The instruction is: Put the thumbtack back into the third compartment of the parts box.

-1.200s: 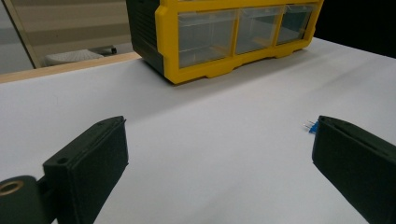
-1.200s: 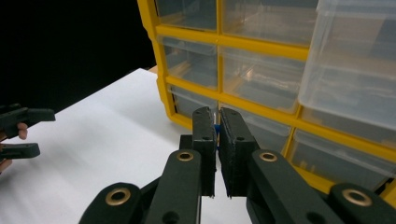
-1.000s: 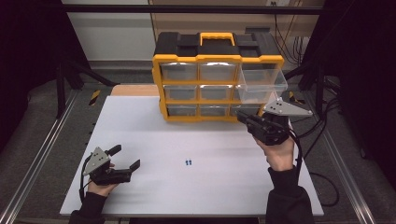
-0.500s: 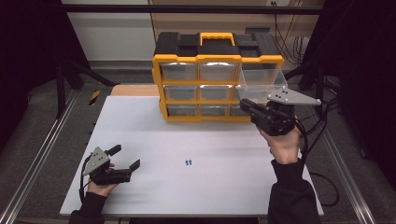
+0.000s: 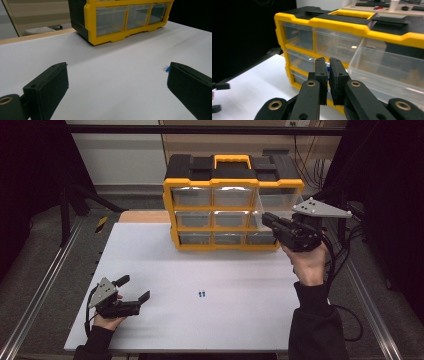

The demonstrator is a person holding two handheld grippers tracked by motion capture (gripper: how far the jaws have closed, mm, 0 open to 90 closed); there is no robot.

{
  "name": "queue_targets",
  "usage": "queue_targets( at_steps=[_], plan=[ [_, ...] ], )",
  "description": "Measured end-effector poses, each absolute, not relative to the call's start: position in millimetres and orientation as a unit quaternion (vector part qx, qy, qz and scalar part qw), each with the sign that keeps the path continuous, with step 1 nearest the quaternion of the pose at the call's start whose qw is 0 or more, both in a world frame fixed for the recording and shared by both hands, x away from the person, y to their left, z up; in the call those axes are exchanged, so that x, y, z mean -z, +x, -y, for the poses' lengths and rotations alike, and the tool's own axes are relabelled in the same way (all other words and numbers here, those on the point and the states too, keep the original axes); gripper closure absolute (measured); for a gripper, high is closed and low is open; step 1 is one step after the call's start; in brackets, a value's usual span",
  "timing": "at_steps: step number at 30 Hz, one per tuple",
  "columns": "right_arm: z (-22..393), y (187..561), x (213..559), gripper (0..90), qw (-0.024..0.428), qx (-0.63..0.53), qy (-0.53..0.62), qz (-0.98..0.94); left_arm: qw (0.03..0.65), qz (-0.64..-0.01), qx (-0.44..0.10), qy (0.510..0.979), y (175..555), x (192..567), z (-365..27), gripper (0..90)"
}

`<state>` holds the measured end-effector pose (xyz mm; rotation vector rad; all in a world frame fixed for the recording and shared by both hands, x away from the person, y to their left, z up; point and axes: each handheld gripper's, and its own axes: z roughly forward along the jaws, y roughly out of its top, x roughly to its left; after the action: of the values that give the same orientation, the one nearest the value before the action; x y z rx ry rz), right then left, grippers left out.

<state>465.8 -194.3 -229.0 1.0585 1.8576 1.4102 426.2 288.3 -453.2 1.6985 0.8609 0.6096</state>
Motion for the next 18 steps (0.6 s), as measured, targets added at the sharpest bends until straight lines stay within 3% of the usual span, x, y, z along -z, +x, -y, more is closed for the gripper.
queue_targets(
  at_steps=[18],
  plan=[
    [201.2,493.7,210.3,85.7,0.318,-0.504,0.422,-0.683,0.542,-0.363,-0.256,0.714,426.3,453.3,-288.7,3.2]
  ],
)
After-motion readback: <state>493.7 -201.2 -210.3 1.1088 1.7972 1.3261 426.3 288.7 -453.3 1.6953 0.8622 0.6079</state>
